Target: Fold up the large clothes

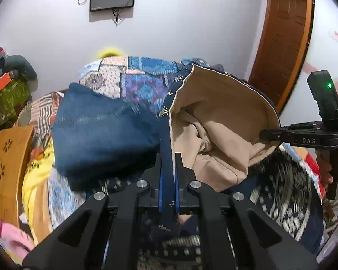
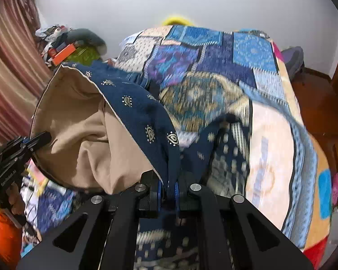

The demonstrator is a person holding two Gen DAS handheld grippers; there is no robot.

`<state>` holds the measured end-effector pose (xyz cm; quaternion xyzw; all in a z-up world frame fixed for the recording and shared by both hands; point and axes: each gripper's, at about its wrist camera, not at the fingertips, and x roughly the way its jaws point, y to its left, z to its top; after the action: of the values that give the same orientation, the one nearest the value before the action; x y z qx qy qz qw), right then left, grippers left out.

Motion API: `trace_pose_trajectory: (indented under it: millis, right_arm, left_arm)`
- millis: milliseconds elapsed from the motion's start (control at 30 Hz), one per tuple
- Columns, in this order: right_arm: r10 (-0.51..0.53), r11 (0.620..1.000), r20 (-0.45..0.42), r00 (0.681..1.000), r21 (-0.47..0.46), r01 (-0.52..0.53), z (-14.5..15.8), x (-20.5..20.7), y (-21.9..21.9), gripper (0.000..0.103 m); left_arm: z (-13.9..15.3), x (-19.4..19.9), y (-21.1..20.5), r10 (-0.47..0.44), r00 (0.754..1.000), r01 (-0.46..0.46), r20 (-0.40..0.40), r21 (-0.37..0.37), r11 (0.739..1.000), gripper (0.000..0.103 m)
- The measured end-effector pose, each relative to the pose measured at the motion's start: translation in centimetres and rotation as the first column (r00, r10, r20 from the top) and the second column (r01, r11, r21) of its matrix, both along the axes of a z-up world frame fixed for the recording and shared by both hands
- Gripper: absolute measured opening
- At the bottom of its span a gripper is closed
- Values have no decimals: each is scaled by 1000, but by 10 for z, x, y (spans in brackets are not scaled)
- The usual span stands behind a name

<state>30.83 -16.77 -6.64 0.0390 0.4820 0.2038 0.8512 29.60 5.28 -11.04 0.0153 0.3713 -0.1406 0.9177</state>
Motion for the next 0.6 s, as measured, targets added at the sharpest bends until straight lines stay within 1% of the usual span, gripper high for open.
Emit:
trace_pose_trajectory:
  millis: [33, 100, 233, 267, 333, 367, 433, 467, 533, 567, 600]
  right_arm:
    - [1, 1000, -4, 1000, -7, -1, -6, -6, -1, 7]
    - [1, 1000, -15, 1000, -18, -1, -18, -15, -2, 8]
    - [8, 999, -15, 1000, -42, -9, -32, -30, -9, 9]
    - [21, 999, -16, 1000, -46, -22, -34, -34, -10, 11]
    - [37, 997, 4, 999, -61, -36, -34, -43, -11, 11]
    - [42, 996, 16, 999, -75, -41, -33, -48, -12, 13]
    - [56, 993, 25, 998, -101, -53, -30, -57, -13, 15]
    - [62, 992, 26, 998, -109, -59, -28, -60, -14, 19]
    - [74, 992, 28, 997, -107, -71, -22, -65, -17, 23]
    - [77, 992, 30, 997, -104, -74, -18, -68, -19, 25]
    - [78, 992, 34, 996, -103, -74, -15, -69, -20, 27]
  left_arm:
    - [-3, -6, -1, 2, 1000, -2, -9, 9, 1000, 6]
    - [-17, -18, -2, -6, 999, 7, -54, 18, 1000, 6]
    - [-43, -39, -5, -4, 991, 10, -131, 43, 999, 6]
    - [-47, -44, -5, -2, 991, 10, -135, 53, 999, 6]
    - [-52, -53, -9, -6, 991, 19, -136, 95, 995, 7]
    - [-54, -58, -13, -12, 991, 29, -135, 128, 991, 9]
    - [-52, -65, -17, -23, 992, 44, -120, 167, 985, 10]
    - [-48, -69, -18, -29, 994, 47, -107, 175, 984, 13]
    - [-36, -76, -17, -26, 997, 37, -68, 166, 985, 27]
    - [-32, -78, -15, -19, 998, 28, -54, 159, 987, 40]
    - [-25, -80, -12, -5, 1000, 10, -31, 156, 988, 49]
